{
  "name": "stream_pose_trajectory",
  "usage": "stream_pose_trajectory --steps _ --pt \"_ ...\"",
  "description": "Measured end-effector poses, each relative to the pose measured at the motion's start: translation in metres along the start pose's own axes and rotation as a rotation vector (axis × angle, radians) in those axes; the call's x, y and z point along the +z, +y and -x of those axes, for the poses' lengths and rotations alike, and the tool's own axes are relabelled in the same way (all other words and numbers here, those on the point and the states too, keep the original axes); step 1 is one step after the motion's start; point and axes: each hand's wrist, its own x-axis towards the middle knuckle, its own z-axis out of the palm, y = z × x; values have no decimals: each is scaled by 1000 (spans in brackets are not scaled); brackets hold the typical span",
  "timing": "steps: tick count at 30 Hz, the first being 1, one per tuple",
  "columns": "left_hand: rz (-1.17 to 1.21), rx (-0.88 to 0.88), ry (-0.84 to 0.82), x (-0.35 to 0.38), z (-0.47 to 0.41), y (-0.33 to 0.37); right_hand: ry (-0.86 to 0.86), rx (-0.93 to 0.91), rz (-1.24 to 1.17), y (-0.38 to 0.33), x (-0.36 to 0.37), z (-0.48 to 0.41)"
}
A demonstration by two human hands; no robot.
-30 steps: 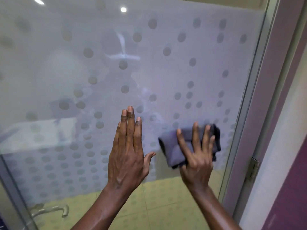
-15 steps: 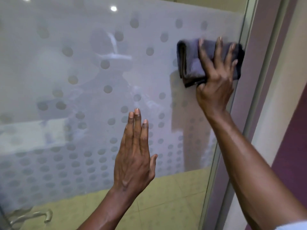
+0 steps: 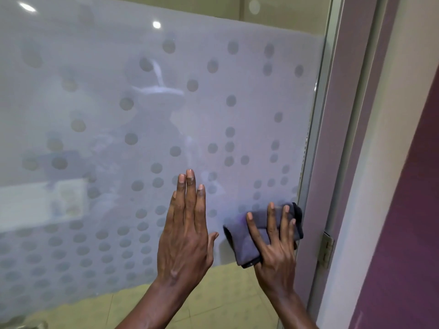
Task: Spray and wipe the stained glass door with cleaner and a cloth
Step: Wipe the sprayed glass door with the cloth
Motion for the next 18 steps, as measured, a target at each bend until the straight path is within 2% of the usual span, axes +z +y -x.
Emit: stream_pose_trajectory --steps 4,8,12,18 --pt "-39 22 16 5 1 -5 141 13 -4 1 -23 -65" --pt "-57 39 18 8 2 -8 289 68 -44 5 -71 -185" --pt "-74 44 31 8 3 -9 337 116 -6 -3 -111 -288" --pt "-44 37 67 3 3 -3 325 246 -3 -36 -111 -291"
